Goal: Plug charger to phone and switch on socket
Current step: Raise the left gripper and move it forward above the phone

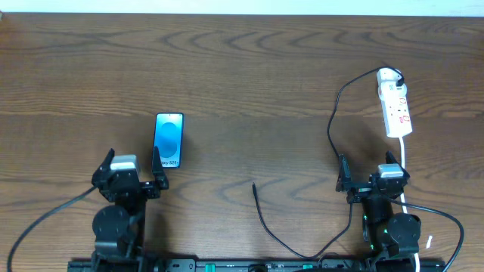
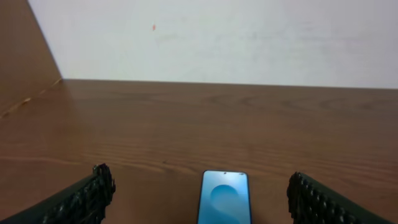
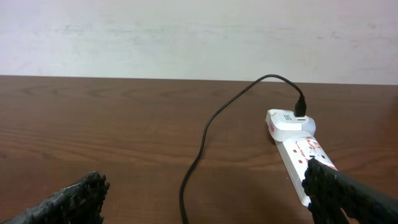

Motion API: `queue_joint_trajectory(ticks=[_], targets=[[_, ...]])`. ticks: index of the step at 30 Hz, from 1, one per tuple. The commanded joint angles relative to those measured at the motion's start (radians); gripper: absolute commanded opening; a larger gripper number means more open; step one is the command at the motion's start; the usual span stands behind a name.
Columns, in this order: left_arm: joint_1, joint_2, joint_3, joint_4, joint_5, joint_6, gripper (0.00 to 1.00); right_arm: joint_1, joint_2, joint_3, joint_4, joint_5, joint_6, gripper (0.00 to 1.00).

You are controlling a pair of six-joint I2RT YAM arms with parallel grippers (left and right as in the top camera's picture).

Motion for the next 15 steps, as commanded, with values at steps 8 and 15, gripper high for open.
queue_joint_trajectory(ticks=[8, 15], targets=[[0.006, 0.324, 0.242, -0.001, -0.058, 0.047, 0.91, 0.005, -0.006, -0.002, -0.004, -0.009, -0.012, 0.99], [0.006, 0.509, 0.398, -0.002, -0.060, 0.047, 0.91, 0.005, -0.006, -0.002, -0.004, -0.009, -0.012, 0.99]])
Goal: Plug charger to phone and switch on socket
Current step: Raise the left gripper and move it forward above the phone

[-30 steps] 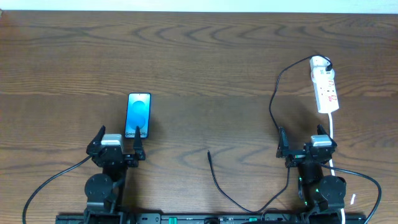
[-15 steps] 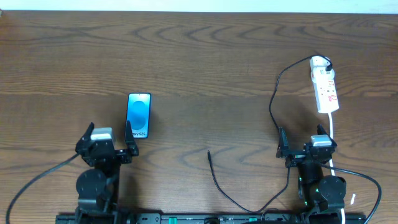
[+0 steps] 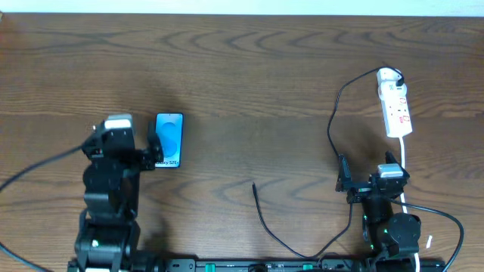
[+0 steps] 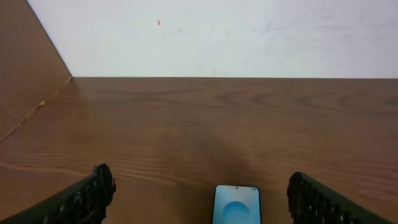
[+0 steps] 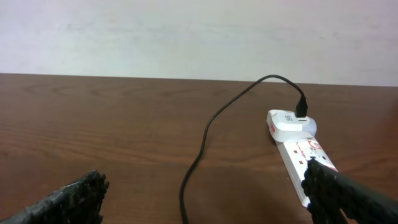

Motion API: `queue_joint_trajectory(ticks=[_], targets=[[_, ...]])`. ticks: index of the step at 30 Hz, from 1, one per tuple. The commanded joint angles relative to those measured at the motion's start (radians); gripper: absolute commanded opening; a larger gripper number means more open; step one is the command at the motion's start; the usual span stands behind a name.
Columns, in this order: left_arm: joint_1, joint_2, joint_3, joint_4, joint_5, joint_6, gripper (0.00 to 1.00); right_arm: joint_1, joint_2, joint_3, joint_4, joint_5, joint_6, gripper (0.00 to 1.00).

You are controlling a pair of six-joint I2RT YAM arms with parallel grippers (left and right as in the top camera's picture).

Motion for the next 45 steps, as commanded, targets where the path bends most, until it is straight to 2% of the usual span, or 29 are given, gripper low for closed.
queue_joint_trajectory(ticks=[1, 6, 19, 33, 45], targets=[[0.006, 0.071, 0.090, 0.000, -0.017, 0.018, 0.91, 0.005, -0.006, -0.002, -0.004, -0.006, -0.012, 0.99], [0.006, 0.184, 0.203, -0.016, -0.017, 0.019, 0.91, 0.005, -0.006, -0.002, -0.004, -0.006, -0.012, 0.99], [0.023, 0.519, 0.577, -0.283, -0.016, 0.063, 0.91, 0.005, -0.006, -0.002, -0.004, -0.006, -0.012, 0.99], [0.090, 0.777, 0.780, -0.475, -0.010, 0.063, 0.91, 0.005, -0.006, -0.002, -0.004, -0.006, -0.012, 0.99], [0.110, 0.966, 0.959, -0.641, 0.067, 0.049, 0.91, 0.005, -0.006, -0.002, -0.004, -0.006, -0.012, 0.99]])
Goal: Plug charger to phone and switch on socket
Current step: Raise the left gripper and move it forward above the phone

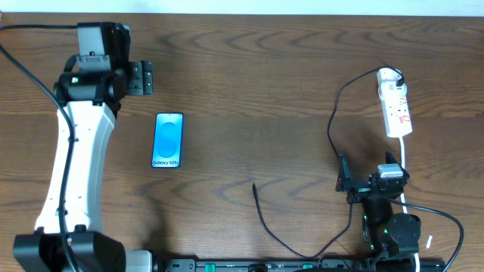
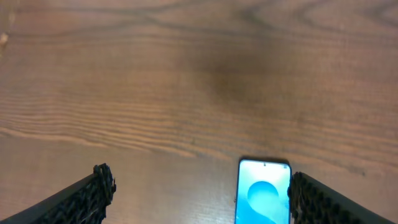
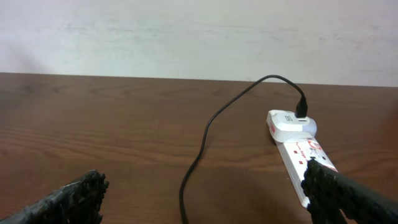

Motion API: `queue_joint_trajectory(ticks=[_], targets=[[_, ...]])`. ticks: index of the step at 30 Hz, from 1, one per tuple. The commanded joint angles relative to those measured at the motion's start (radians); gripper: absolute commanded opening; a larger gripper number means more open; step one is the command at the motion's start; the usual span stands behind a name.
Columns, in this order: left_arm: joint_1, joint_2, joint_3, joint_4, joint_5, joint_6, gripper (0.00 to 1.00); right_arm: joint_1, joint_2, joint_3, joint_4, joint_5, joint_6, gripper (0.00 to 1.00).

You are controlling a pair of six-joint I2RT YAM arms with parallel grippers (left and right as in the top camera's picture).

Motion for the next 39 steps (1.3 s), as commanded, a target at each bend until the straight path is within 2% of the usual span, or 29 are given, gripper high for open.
queue_joint_trajectory(ticks=[1, 9, 16, 26, 27, 28, 29, 30, 31, 33, 34, 39], targets=[[0.006, 0.043, 0.054, -0.047, 0.027, -0.016, 0.91, 0.005, -0.006, -0.002, -0.004, -0.006, -0.012, 0.99], [0.011, 0.093, 0.068, -0.109, 0.097, -0.056, 0.91, 0.005, -0.006, -0.002, -0.004, -0.006, -0.012, 0.99], [0.011, 0.098, 0.068, -0.171, 0.099, -0.055, 0.91, 0.005, -0.006, -0.002, -0.004, -0.006, -0.012, 0.99], [0.011, 0.098, 0.064, -0.181, 0.103, -0.055, 0.91, 0.005, -0.006, -0.002, -0.004, -0.006, -0.012, 0.99], [0.011, 0.098, 0.064, -0.181, 0.103, -0.055, 0.84, 0.005, -0.006, -0.002, -0.004, -0.006, -0.012, 0.99], [0.011, 0.098, 0.064, -0.180, 0.103, -0.055, 0.67, 0.005, -0.006, -0.002, -0.004, -0.006, -0.012, 0.99], [0.011, 0.098, 0.064, -0.179, 0.103, -0.055, 0.57, 0.005, -0.006, -0.002, -0.004, -0.006, -0.012, 0.99], [0.011, 0.098, 0.064, -0.177, 0.103, -0.055, 0.54, 0.005, -0.006, -0.002, -0.004, -0.006, -0.012, 0.99], [0.010, 0.098, 0.064, -0.176, 0.103, -0.055, 0.55, 0.005, -0.006, -0.002, -0.004, -0.006, -0.012, 0.99], [0.011, 0.098, 0.064, -0.176, 0.103, -0.055, 0.95, 0.005, -0.006, -0.002, -0.004, -0.006, -0.012, 0.99], [0.011, 0.098, 0.064, -0.177, 0.103, -0.055, 0.98, 0.005, -0.006, -0.002, -0.004, -0.006, -0.012, 0.99], [0.011, 0.098, 0.068, -0.204, 0.106, -0.067, 0.98, 0.005, -0.006, -0.002, -0.004, -0.006, -0.012, 0.99]])
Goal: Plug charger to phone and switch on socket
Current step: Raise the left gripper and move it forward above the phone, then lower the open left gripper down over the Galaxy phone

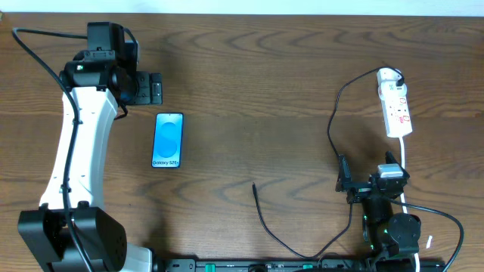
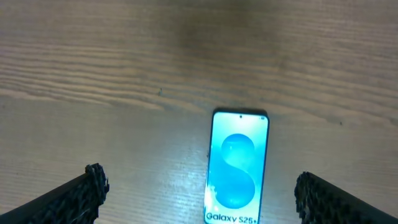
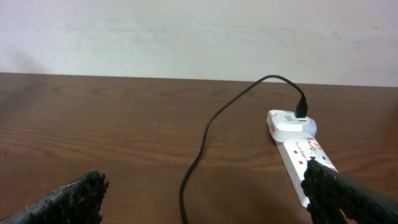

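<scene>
A phone (image 1: 168, 140) with a lit blue screen lies flat on the wooden table (image 1: 249, 83); it also shows in the left wrist view (image 2: 237, 167). My left gripper (image 1: 138, 88) hangs open above the table just beyond the phone's far end, looking down on it (image 2: 198, 193). A white power strip (image 1: 395, 102) lies at the far right, a white charger (image 3: 291, 121) plugged in at its far end. The black cable (image 1: 333, 128) runs from there to a loose end (image 1: 255, 187) mid-table. My right gripper (image 1: 367, 181) rests open near the front edge (image 3: 202, 199).
The power strip's own white lead (image 1: 404, 162) runs down toward the front edge beside the right arm. A black cable (image 1: 38, 45) trails from the left arm across the far left corner. A pale wall (image 3: 199, 31) rises beyond the table.
My left gripper has shifted slightly right and toward the phone, tilting down, so the phone now shows almost whole between its fingers. The right arm, cable and power strip have not moved.
My left gripper began open at the front edge, just short of the phone. It then stood beside the phone, later far beyond it near the table's back, and now hangs over the phone's far end. The right arm stayed parked throughout.
</scene>
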Motion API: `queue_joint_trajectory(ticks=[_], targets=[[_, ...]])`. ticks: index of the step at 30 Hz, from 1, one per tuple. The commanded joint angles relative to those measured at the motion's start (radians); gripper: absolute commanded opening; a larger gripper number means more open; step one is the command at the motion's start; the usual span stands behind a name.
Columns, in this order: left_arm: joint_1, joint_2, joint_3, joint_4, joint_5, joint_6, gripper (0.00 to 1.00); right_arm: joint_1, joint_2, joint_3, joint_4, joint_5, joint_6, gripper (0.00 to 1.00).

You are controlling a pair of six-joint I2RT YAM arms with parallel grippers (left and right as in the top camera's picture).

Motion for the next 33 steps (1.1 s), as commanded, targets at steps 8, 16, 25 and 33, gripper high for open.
queue_joint_trajectory(ticks=[8, 16, 25, 33], targets=[[0.005, 0.018, 0.101, -0.090, 0.009, -0.058, 0.99, 0.005, -0.006, -0.002, -0.004, -0.006, -0.011, 0.99], [0.005, 0.148, 0.257, -0.215, 0.009, -0.057, 0.99, 0.005, -0.006, -0.002, -0.004, -0.006, -0.011, 0.99], [0.002, 0.287, 0.272, -0.246, 0.040, -0.053, 0.99, 0.005, -0.006, -0.002, -0.004, -0.006, -0.011, 0.99], [-0.022, 0.329, 0.252, -0.247, 0.047, -0.053, 0.99, 0.005, -0.006, -0.002, -0.004, -0.006, -0.011, 0.99]])
